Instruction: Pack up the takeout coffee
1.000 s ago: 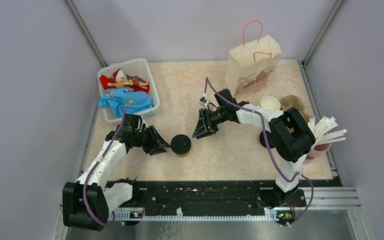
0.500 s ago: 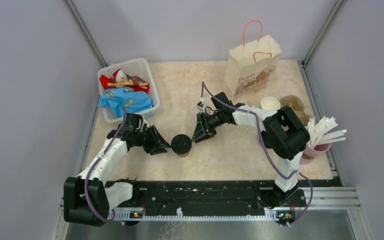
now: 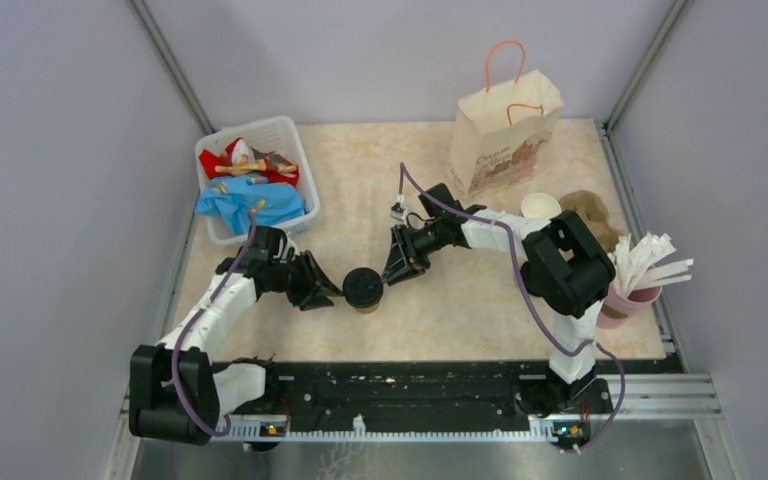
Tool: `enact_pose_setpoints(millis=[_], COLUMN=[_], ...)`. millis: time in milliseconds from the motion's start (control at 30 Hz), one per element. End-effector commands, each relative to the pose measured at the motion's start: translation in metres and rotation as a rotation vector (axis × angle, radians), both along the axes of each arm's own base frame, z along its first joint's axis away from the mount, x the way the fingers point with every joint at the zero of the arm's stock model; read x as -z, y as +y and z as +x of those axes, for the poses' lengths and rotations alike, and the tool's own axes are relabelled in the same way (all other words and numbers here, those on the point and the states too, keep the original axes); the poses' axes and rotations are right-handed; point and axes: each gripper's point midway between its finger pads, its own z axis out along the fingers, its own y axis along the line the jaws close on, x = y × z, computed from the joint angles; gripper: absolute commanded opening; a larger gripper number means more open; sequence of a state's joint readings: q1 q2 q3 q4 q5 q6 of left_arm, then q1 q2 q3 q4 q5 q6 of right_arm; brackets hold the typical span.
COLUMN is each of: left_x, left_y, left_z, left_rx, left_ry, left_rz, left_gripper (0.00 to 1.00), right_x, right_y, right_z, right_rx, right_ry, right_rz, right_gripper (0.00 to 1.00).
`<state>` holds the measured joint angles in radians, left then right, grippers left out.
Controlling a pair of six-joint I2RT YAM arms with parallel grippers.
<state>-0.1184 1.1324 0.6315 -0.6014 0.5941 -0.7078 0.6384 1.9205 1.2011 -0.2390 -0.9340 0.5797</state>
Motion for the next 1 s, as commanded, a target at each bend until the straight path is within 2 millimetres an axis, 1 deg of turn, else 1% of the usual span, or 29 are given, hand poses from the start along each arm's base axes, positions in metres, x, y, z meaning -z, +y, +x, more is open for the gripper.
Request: enact_pose_setpoints(millis=[0, 100, 233, 400, 700, 967], left_x=[-0.005, -0.009, -0.02, -0.034, -0.03, -0.023], left_y=[-0.004, -0.002, 0.005, 0.004, -0.001, -0.003], left_z=[0.01, 0.01, 0.007, 0.008, 0.015, 0.016], left_rx=[0.018, 0.019, 0.003, -0.008, 0.007, 0.013], left_ry=[-0.045, -0.055, -0.076, -0.118, -0.115, -0.104], left_rz=[-0.023, -0.01, 0.04, 0.026, -0.002, -0.011], left_gripper=[0.46, 0.47, 0.49, 0.52, 0.52, 0.51], right_x=[0.007, 0.011, -0.001, -0.006, -0.007, -0.005], right_y=[0.007, 0.006, 0.006, 0.006, 0.006, 0.006], right_z=[0.003, 0.002, 0.005, 0.006, 0.006, 0.006], right_rx=[-0.012, -0.01, -0.004, -0.004, -0.009, -0.012], right_ry=[-0.025, -0.02, -0.061, -0.076, -0.08, -0.074], right_rz=[-0.013, -0.022, -0.011, -0.008, -0.007, -0.005], right_gripper=[0.35, 0.35, 0.35, 0.35, 0.35, 0.35])
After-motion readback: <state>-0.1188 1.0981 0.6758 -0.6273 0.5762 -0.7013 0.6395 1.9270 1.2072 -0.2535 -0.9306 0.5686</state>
